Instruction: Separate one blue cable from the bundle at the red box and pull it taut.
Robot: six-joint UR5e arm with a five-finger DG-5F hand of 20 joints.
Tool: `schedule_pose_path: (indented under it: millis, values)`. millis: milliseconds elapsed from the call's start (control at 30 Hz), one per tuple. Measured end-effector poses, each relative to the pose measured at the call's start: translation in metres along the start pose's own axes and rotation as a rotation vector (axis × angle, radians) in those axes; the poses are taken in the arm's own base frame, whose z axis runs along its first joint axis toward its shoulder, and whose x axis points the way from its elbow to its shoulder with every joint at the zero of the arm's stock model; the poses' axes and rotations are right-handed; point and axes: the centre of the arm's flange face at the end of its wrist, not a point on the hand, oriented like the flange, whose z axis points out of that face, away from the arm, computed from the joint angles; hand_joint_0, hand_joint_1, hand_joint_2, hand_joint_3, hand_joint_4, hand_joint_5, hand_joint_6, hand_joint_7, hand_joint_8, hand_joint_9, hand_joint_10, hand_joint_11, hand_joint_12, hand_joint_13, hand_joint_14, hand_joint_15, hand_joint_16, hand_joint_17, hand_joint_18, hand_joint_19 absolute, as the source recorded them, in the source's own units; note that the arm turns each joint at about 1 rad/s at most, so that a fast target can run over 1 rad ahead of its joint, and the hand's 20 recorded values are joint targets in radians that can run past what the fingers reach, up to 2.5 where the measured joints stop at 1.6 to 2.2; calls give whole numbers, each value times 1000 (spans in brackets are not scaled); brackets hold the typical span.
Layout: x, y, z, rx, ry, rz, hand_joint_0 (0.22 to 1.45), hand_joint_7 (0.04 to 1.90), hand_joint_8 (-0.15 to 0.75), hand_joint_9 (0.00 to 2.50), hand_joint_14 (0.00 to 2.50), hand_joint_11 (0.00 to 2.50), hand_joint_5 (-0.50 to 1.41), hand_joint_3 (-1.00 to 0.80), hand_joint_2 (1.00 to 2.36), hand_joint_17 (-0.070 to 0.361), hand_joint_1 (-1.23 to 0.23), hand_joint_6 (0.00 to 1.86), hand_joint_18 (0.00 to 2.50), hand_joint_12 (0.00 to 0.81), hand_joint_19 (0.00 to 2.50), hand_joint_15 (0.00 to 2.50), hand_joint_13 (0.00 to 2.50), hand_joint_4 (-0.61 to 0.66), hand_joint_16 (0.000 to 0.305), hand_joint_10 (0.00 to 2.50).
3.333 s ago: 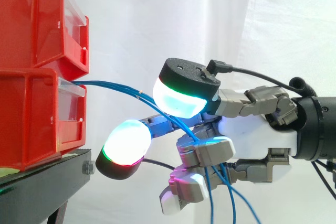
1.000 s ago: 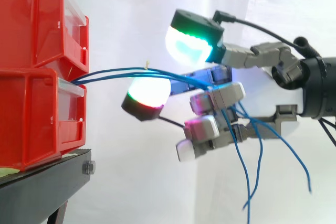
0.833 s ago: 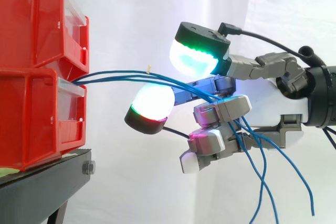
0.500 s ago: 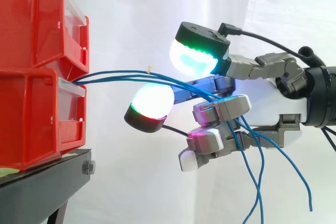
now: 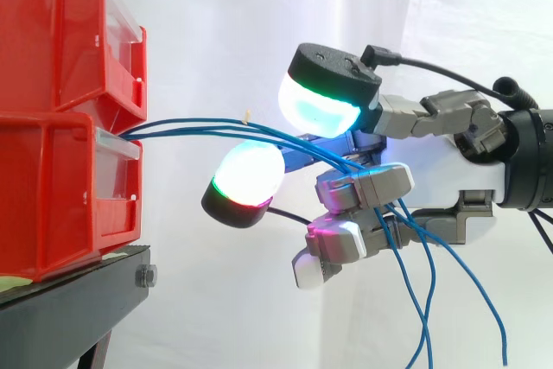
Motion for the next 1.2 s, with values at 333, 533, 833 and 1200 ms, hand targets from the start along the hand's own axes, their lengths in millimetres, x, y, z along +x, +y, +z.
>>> schedule_pose_path:
  millis: [333,533,833,1200]
  values:
    - [5,0,-1,5,8,-12,591,787,220,867,16,1057,-193,-437,1004,35,-673,769,585,244,666,1113,1102,107,15,1058]
    - [5,1,-1,4,16,1,605,762,218,868,13,1071,-193,-416,1006,34,-684,788,582,243,665,1110,1101,95,15,1063]
    - [5,4,0,-6,51,43,664,763,213,878,16,1061,-196,-286,1014,34,-704,803,584,238,670,1114,1099,93,15,1075]
    - [1,3,0,-4,50,115,668,749,214,873,16,1059,-204,-312,1013,33,-712,837,589,242,662,1107,1100,88,15,1081]
